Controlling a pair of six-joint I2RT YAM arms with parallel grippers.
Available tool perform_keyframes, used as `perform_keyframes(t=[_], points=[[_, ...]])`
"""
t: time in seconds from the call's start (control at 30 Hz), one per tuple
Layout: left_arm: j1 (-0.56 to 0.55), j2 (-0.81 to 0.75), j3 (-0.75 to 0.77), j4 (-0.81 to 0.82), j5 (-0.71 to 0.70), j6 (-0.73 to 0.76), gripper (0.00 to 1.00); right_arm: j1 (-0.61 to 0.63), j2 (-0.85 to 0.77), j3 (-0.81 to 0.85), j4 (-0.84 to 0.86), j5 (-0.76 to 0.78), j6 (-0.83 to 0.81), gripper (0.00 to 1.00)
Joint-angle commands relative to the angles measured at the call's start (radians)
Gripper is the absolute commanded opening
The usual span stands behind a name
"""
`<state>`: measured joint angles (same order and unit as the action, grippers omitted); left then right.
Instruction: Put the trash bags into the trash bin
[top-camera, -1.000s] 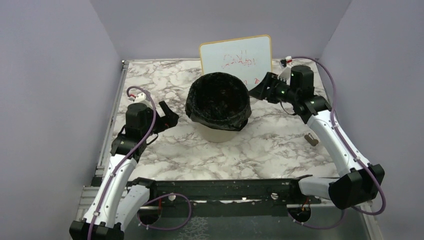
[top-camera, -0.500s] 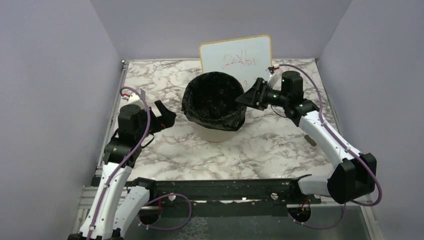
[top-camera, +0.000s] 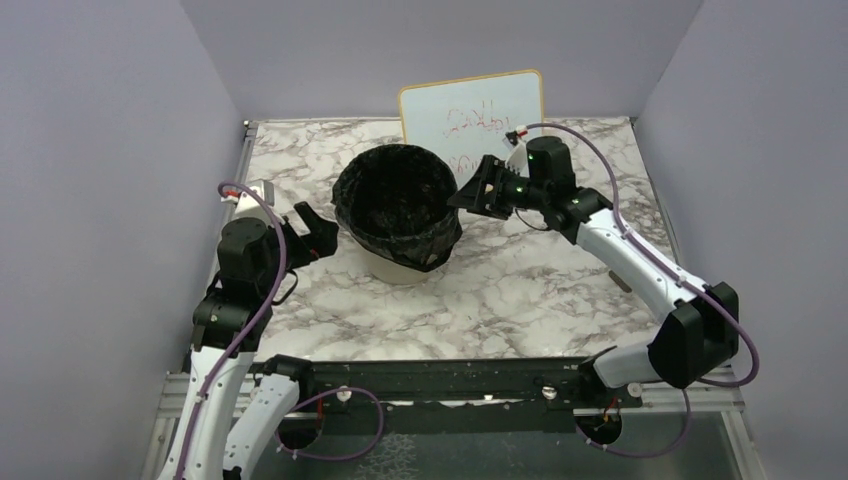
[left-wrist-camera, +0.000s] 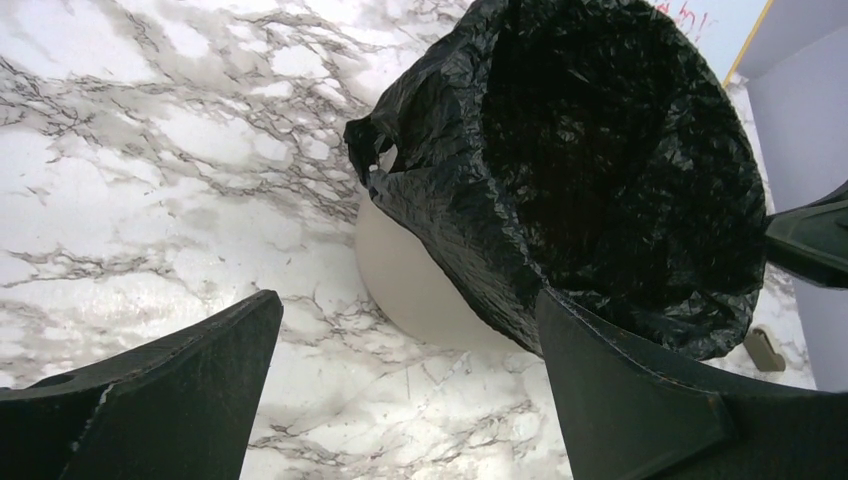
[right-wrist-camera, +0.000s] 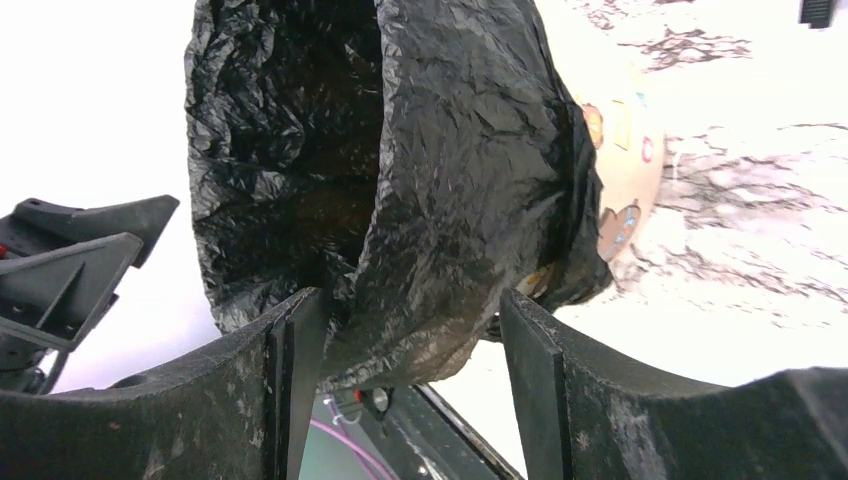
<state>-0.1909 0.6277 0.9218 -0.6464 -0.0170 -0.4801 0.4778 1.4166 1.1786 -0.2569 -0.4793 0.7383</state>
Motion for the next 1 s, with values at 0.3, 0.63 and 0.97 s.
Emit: perform_keyframes(t=[0.3, 0.63, 0.97], points=[[0.003, -0.059, -0.054, -0.010, 0.178, 0.068, 0.99, -0.002, -0.343, -0.366, 0.067, 0.169, -0.130, 0.69], [0.004, -0.044, -0.060, -0.016, 0.207, 0.012, 0.99, 0.013, -0.180, -0.505, 0.349, -0.073, -0.051, 0.74], [0.003, 0.019, 0.055, -0.049, 0.354, 0.096, 0.99, 0.083, 0.112, -0.355, 0.493, -0.095, -0.021, 0.75]])
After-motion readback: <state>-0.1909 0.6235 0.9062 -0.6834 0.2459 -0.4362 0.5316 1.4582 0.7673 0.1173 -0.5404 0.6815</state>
